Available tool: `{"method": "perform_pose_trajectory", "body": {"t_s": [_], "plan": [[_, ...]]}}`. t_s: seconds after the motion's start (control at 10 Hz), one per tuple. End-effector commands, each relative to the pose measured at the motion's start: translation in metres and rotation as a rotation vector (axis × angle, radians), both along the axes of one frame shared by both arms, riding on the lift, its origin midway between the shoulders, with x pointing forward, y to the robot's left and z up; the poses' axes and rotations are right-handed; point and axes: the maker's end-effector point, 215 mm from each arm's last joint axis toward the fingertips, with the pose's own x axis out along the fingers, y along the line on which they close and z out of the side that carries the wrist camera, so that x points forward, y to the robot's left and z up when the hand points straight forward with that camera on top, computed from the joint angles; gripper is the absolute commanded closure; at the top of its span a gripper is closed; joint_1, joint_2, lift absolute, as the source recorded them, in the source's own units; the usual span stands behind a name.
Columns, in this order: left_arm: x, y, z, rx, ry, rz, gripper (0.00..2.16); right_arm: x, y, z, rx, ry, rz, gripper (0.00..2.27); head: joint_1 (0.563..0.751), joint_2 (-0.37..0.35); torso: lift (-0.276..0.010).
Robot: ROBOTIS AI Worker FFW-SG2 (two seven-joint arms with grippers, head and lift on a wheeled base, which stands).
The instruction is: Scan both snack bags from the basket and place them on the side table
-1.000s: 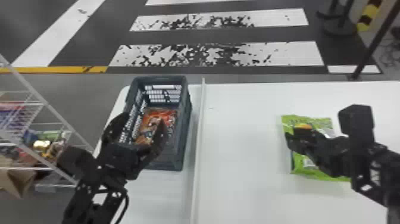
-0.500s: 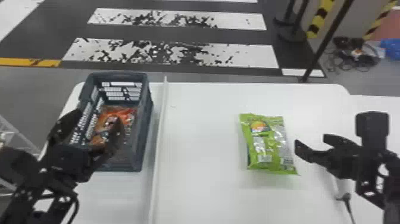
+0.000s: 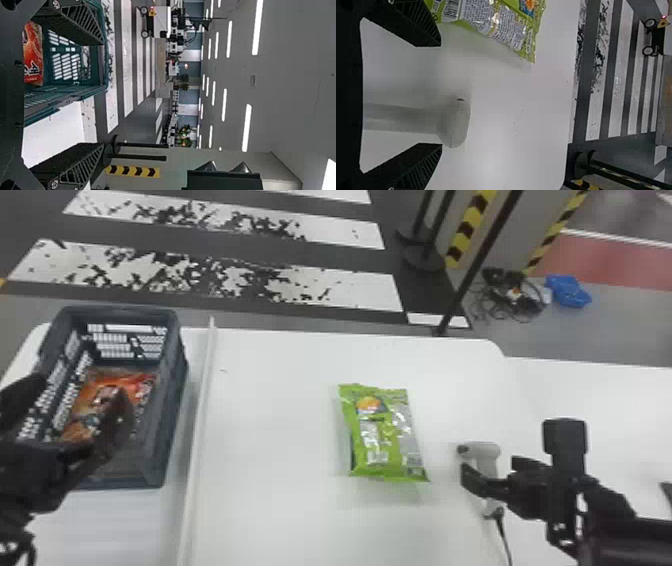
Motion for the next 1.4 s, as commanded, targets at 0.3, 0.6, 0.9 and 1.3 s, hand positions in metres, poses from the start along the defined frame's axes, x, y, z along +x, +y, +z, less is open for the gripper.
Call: {"method": "perform_pose_trajectory", "body": {"t_s": [0.3, 0.6, 0.9, 1.3], "plan": [[0.000, -0.002, -0.003, 0.001, 0.005, -0.007, 0.09, -0.005, -0.016, -0.041, 0.001, 0.094, -0.001, 0.22, 0.695, -0.248, -0.075], [-0.001, -0.002, -0.003, 0.001, 0.005, -0.007, 0.09, 0.003, -0.023, -0.049, -0.021, 0.142, 0.013, 0.83, 0.695, -0.250, -0.075], [-0.001, -0.002, -0.003, 0.001, 0.005, -0.007, 0.09, -0.002, -0.029, -0.053, -0.022, 0.181, -0.014, 2.26, 0.695, -0.257, -0.075], [-0.001, 0.000, -0.002, 0.001, 0.002, -0.004, 0.09, -0.019, -0.007, -0.022, 0.002, 0.155, -0.019, 2.26, 0.695, -0.259, -0.075]]}}
